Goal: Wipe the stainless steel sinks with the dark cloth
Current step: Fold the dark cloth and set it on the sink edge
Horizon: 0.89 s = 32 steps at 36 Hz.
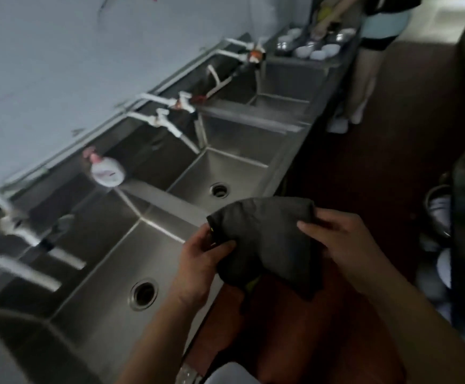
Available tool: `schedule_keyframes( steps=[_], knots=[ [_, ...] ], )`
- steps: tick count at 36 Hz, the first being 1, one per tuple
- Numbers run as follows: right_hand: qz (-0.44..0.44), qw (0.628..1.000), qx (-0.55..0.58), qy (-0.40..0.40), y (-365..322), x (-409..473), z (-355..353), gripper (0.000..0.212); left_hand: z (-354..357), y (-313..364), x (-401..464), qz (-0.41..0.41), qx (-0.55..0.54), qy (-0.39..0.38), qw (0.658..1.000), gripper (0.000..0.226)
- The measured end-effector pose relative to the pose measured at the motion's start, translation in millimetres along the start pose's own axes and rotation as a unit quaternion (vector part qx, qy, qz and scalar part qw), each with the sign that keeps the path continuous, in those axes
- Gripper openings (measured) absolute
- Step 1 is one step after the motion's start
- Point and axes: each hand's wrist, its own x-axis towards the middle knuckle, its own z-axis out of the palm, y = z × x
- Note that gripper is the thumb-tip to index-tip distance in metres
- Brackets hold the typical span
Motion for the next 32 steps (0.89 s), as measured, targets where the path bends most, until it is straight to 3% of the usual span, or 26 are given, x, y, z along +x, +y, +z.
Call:
schedule_keyframes(
  steps=[7, 14, 18, 23, 25, 26, 28, 29, 32],
  knots=[
    [-0.006, 0.993, -0.019, 0.114, 4.8, 68.4, -80.0, 0.025, 59.4, 11.8, 93.6, -0.013, 0.057, -0.078, 0.995, 0.033],
    [-0.049, 0.973, -0.072, 0.215, -14.4, 174.5, -133.6, 0.025, 128.9, 24.7, 220.1, 0.005, 0.040, -0.127, 0.991, 0.035],
    [-0.029, 0.955, -0.062, 0.287, -22.9, 220.5, -157.7, 0.025, 169.2, 35.6, 285.6, -0.002, 0.033, -0.156, 0.987, 0.040],
    [-0.001, 0.947, -0.067, 0.315, -49.1, 274.8, -206.9, 0.024, 237.3, 51.5, 364.2, -0.012, 0.069, -0.192, 0.979, 0.039],
    [-0.001, 0.938, -0.063, 0.341, -51.7, 296.2, -234.8, 0.015, 269.4, 55.9, 393.3, -0.027, 0.074, -0.216, 0.973, 0.037],
    [-0.003, 0.934, -0.053, 0.354, -51.3, 307.5, -247.8, 0.026, 285.7, 57.6, 407.4, -0.037, 0.075, -0.225, 0.971, 0.036],
    [0.005, 0.928, -0.028, 0.372, -45.9, 328.5, -276.1, 0.068, 317.7, 58.9, 436.0, -0.049, 0.076, -0.234, 0.968, 0.035],
    [0.014, 0.925, -0.023, 0.380, -42.2, 340.1, -290.1, 0.077, 332.9, 58.8, 450.4, -0.049, 0.082, -0.235, 0.967, 0.035],
    [0.037, 0.924, -0.004, 0.381, -39.4, 381.9, -330.3, 0.069, 376.9, 58.7, 494.3, -0.048, 0.108, -0.246, 0.962, 0.035]
  ],
)
